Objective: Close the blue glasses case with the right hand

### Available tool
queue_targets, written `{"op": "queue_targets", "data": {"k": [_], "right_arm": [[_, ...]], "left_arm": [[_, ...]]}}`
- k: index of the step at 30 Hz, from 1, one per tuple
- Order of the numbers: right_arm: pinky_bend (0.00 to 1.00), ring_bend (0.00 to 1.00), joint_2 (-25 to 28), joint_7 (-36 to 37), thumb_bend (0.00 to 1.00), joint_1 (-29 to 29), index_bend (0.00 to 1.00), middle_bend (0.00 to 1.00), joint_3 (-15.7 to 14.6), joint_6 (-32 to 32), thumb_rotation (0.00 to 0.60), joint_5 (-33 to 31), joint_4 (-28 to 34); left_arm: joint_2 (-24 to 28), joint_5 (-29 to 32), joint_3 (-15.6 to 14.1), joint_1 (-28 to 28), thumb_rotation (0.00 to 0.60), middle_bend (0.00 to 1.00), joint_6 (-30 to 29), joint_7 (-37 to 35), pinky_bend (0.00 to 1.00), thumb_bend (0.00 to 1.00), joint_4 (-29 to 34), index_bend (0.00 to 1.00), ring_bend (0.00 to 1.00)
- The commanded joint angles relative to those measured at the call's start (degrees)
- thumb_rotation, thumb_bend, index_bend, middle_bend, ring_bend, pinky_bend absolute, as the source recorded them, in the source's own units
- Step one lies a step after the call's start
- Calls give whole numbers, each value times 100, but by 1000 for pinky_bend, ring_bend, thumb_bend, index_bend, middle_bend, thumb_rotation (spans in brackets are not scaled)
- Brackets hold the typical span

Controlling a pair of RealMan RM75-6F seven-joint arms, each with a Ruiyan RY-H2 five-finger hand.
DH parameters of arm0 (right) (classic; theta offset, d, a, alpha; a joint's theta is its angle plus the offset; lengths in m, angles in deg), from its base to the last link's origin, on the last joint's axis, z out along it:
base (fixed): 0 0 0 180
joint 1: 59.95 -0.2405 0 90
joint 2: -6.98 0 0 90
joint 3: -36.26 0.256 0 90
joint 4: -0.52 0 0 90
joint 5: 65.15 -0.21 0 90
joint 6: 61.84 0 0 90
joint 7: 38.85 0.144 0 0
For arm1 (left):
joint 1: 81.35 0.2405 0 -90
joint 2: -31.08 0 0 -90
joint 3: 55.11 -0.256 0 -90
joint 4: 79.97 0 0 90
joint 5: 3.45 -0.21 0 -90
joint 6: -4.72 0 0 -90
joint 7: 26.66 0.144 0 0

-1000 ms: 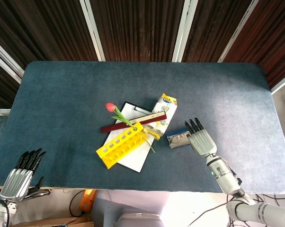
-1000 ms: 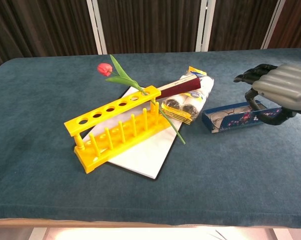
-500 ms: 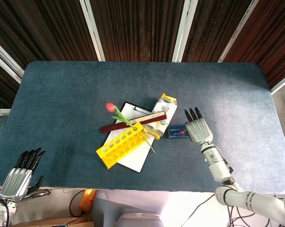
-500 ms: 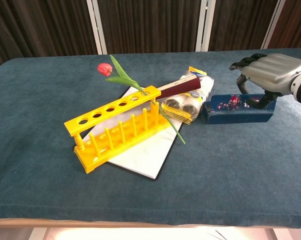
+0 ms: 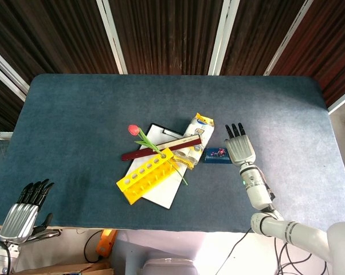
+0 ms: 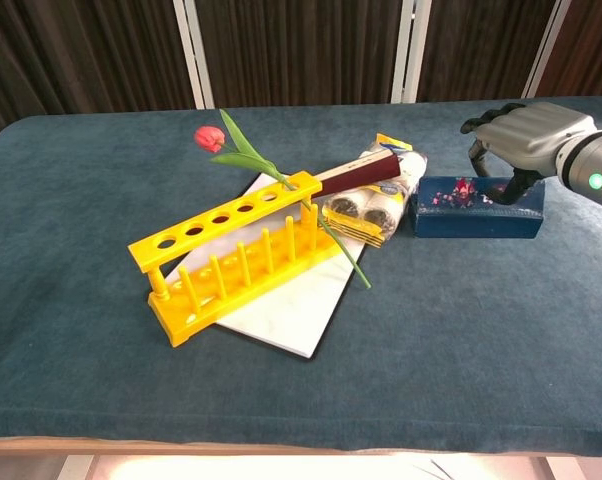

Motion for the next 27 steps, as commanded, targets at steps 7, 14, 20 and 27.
{"op": "queue_targets", "data": {"k": [7, 14, 20, 27], "right_arm": [[7, 0, -129, 97, 343, -198, 104, 28, 207, -29, 600, -463, -449], [6, 0, 112, 331, 302, -91, 105, 26, 164, 128, 600, -422, -252], [0, 0, 864, 802, 299, 456, 123, 22, -293, 660, 600, 318, 969], [0, 0, 1152, 227, 295, 452, 220, 1, -683, 408, 600, 164, 1414]], "left_arm": [[-1, -1, -2, -2, 600, 0, 3, 18, 59, 393, 9, 0, 0], [-7, -6, -9, -7, 600, 0, 16, 36, 59, 393, 14, 0, 0], [-8, -9, -4, 0, 600, 0, -9, 30, 59, 393, 14, 0, 0], [-42, -42, -27, -70, 600, 0, 118, 93, 59, 392, 28, 0, 0]]}}
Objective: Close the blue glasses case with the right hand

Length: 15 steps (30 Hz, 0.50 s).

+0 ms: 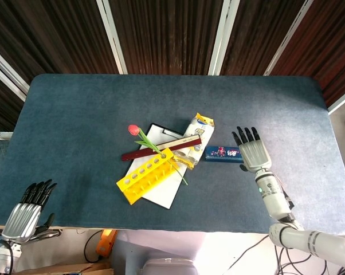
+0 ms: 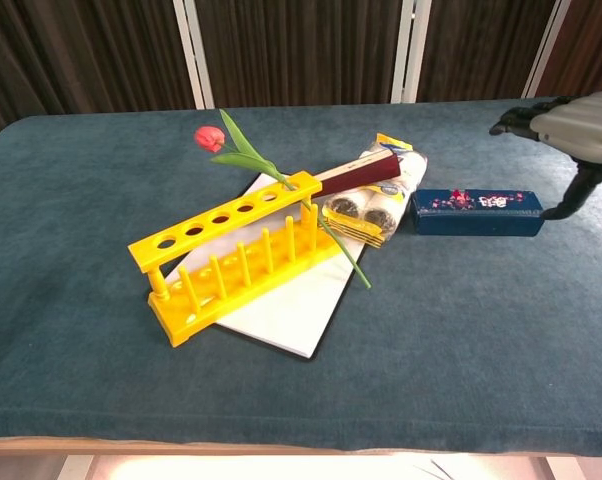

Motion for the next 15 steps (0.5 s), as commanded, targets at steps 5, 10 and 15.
{"op": "queue_targets", "data": {"k": [5, 10, 15], "right_arm": [[0, 0, -310, -540, 299, -234, 269, 1, -14, -279, 600, -521, -278], [0, 0, -609, -808, 381, -446, 315, 2, 18, -417, 600, -902, -628], [0, 0, -816, -908, 453, -588, 362, 0, 57, -480, 600, -1156, -885]], "left_arm": [[-6, 5, 11, -22, 600, 0, 11, -6, 59, 393, 1, 0, 0], [6, 9, 14, -18, 600, 0, -10, -58, 59, 393, -15, 0, 0], [17, -7, 6, 2, 600, 0, -57, -87, 60, 394, -20, 0, 0]]}}
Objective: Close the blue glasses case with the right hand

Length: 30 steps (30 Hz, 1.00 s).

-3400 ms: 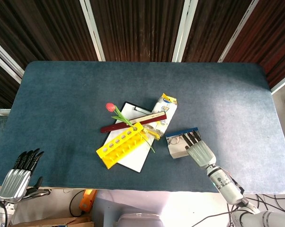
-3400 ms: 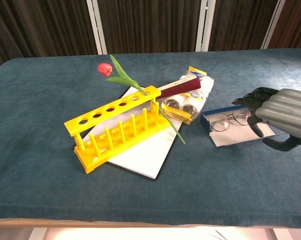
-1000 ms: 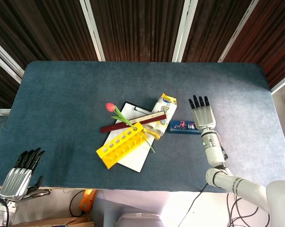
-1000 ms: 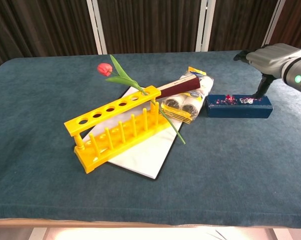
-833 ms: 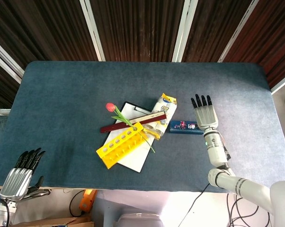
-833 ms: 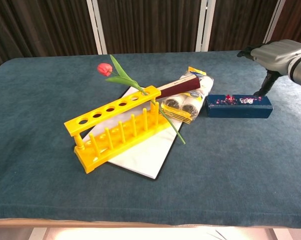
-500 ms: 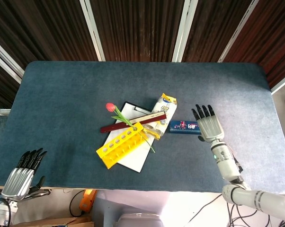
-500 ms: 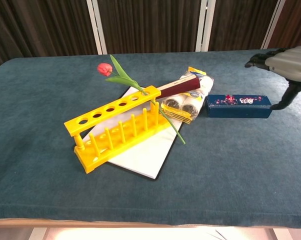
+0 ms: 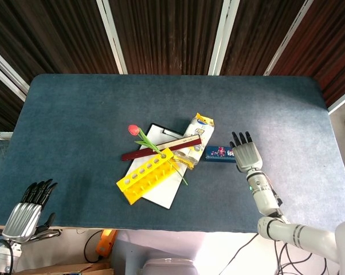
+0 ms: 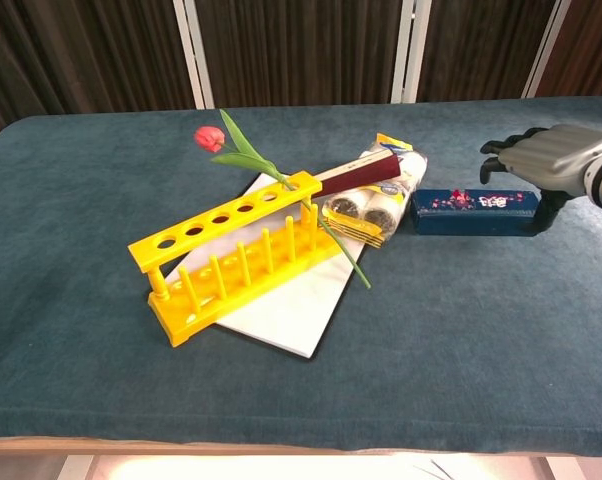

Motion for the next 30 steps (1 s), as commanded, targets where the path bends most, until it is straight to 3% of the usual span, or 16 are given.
{"op": "queue_targets", "data": {"k": [1, 9, 11, 14, 15, 18, 21, 23, 27, 30], "right_arm": [[0, 0, -104, -17, 469, -87, 373, 0, 38, -69, 600, -129, -135], [0, 0, -259, 3, 539, -196, 538, 16, -9, -115, 600, -218, -365], [0, 0, -260, 30, 544, -197, 527, 23, -25, -126, 600, -223, -365], [0, 0, -162, 159, 539, -172, 329, 16, -36, -142, 600, -184, -244], [0, 0, -109, 219, 516, -147, 222, 9, -47, -93, 600, -119, -173], [0, 0, 82, 309, 368, -25, 26, 0, -89, 211, 600, 71, 132], [0, 0, 415, 328, 256, 248, 0, 0, -202, 841, 600, 364, 769], [0, 0, 708, 450, 252, 522, 0, 0, -357, 1300, 600, 699, 1260], [0, 0, 1303, 891, 252, 1279, 0, 0, -920, 2290, 600, 1637, 2054], [0, 0, 1488, 1500, 252, 2080, 0, 0, -1482, 3192, 600, 2471, 2101]], "left_arm": [[2, -1, -2, 7, 600, 0, -12, -6, 60, 394, -3, 0, 0], [0, 14, 0, 7, 600, 0, -6, 9, 59, 393, -3, 0, 0], [1, 16, -1, 8, 600, 0, -6, 11, 60, 394, -1, 0, 0], [2, 12, -3, 9, 600, 0, -11, 7, 60, 394, 1, 0, 0], [4, 12, -3, 10, 600, 0, -14, 7, 60, 394, -1, 0, 0], [10, 7, -3, 15, 600, 0, -26, -1, 60, 394, 4, 0, 0], [20, -6, -9, 29, 600, 0, -56, -5, 60, 393, 10, 0, 0], [25, -12, -11, 46, 600, 0, -89, -7, 60, 393, 12, 0, 0], [38, 1, -3, 77, 600, 0, -142, -16, 60, 393, 13, 0, 0], [46, 8, 10, 107, 600, 0, -202, -20, 60, 393, 15, 0, 0]]}}
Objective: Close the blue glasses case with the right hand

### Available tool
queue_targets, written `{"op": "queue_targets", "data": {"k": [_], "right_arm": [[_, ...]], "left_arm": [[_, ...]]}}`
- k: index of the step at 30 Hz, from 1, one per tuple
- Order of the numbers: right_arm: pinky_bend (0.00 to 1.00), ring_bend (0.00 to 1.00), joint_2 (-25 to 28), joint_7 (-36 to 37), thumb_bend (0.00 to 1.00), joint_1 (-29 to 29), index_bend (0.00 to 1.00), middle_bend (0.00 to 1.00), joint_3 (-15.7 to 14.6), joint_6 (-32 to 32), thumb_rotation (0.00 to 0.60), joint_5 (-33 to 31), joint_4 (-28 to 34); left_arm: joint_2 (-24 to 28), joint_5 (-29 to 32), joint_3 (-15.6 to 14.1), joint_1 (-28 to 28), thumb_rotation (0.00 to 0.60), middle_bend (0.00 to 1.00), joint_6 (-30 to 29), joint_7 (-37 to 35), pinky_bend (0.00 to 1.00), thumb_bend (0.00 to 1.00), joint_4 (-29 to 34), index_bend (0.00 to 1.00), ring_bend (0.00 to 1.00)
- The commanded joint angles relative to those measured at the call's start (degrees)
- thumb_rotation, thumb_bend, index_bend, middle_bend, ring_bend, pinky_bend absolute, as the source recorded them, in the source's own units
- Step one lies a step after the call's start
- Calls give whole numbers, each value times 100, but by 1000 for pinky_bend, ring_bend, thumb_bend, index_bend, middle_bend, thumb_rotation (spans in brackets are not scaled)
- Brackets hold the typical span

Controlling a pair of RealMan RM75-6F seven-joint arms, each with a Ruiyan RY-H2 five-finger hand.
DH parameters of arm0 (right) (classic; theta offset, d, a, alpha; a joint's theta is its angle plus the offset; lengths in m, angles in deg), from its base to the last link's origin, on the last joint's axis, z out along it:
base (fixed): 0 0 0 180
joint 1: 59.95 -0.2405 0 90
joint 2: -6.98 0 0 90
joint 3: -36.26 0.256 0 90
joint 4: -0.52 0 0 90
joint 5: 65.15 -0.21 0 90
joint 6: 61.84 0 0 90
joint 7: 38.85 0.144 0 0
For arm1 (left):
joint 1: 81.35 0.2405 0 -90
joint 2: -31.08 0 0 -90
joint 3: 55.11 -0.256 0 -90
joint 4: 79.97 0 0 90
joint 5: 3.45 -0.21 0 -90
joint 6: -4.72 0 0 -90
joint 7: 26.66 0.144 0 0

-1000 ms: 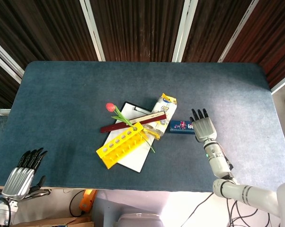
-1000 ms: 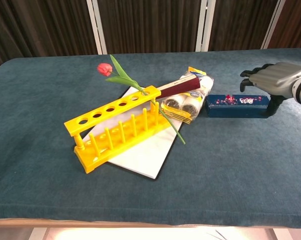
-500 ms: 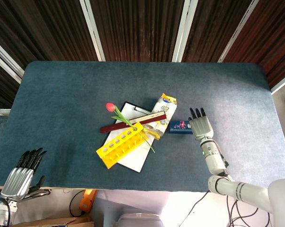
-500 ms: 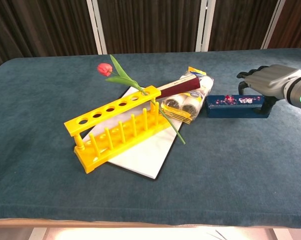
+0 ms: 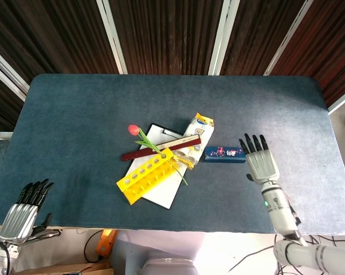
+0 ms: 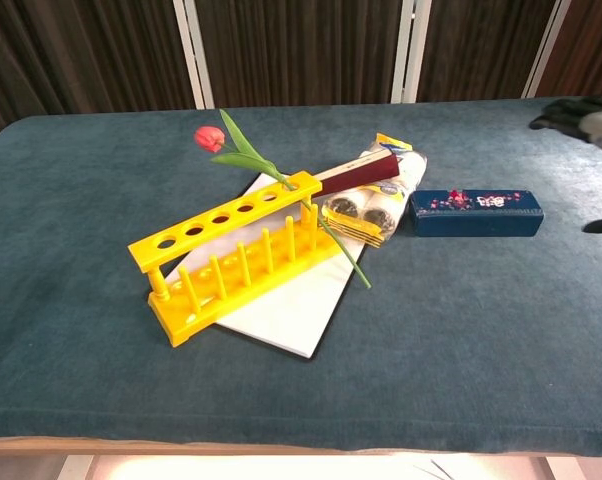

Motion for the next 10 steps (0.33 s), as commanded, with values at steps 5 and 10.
{"op": "queue_targets", "data": {"k": [5, 10], "right_arm": [[0, 0, 312, 1746, 252, 1822, 0, 0, -1018, 1948, 600, 1779, -256], [0, 0, 336, 1937, 252, 1971, 0, 0, -934, 1899, 600, 2011, -440]], "left_arm": [[17, -24, 22, 56, 600, 0, -132, -5, 59, 393, 14, 0, 0], [28, -34, 55, 90, 600, 0, -237, -67, 59, 394, 11, 0, 0]]}}
